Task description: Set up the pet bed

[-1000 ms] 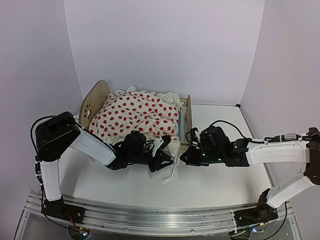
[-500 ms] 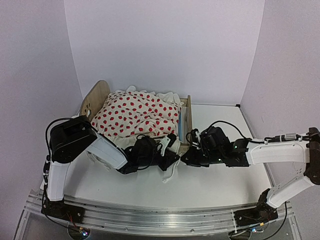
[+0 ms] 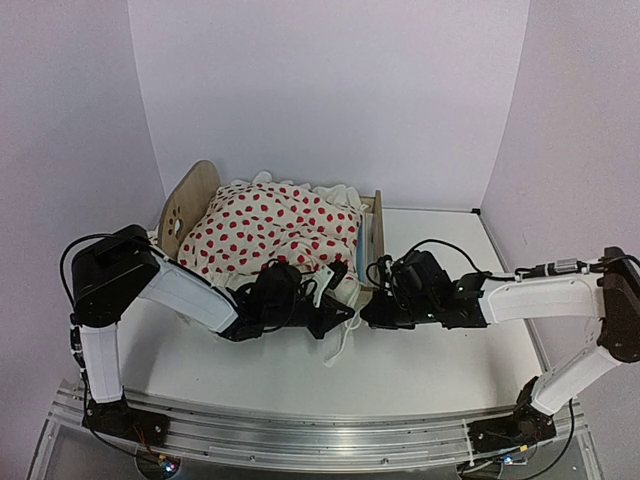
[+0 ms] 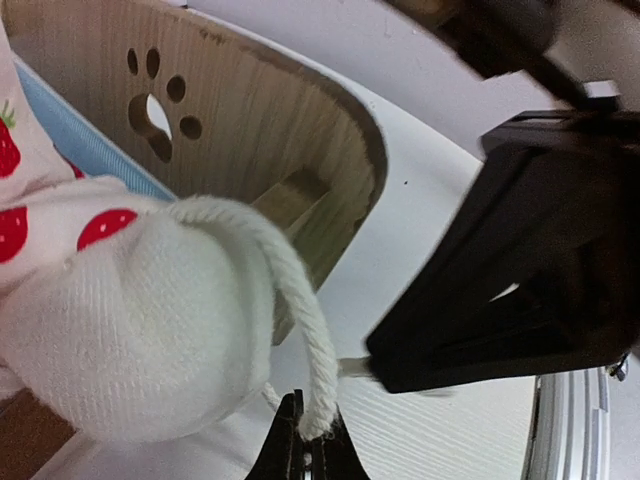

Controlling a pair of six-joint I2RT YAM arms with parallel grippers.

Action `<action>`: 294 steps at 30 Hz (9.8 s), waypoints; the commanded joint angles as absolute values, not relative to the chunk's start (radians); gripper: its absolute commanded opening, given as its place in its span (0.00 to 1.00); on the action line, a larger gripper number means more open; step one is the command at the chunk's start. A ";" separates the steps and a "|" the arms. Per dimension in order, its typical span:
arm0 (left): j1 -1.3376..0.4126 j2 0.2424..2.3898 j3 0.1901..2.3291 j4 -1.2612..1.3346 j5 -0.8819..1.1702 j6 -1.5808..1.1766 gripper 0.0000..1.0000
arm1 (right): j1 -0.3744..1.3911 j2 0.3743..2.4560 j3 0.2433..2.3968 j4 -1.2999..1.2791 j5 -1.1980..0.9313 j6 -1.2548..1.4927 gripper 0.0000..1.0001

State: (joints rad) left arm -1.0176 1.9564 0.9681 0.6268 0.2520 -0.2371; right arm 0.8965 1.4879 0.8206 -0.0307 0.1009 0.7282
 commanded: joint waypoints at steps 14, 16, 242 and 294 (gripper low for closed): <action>-1.014 1.854 0.942 0.568 0.344 -0.087 0.03 | 0.811 1.686 0.917 0.218 -0.165 0.749 0.00; -1.013 1.854 0.939 0.566 0.350 -0.029 0.07 | 0.811 1.690 0.908 0.239 -0.200 0.740 0.00; -0.834 1.947 0.927 0.739 0.523 0.628 0.00 | 1.093 1.560 0.833 -0.084 0.501 0.698 0.63; -0.819 1.860 0.905 0.225 0.393 0.959 0.00 | 0.853 1.266 0.890 -0.188 0.539 0.298 0.00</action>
State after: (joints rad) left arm -0.8302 1.8675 0.9435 0.2682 0.4285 0.8260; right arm 0.8612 1.2972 0.7803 -0.1386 0.5543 0.3977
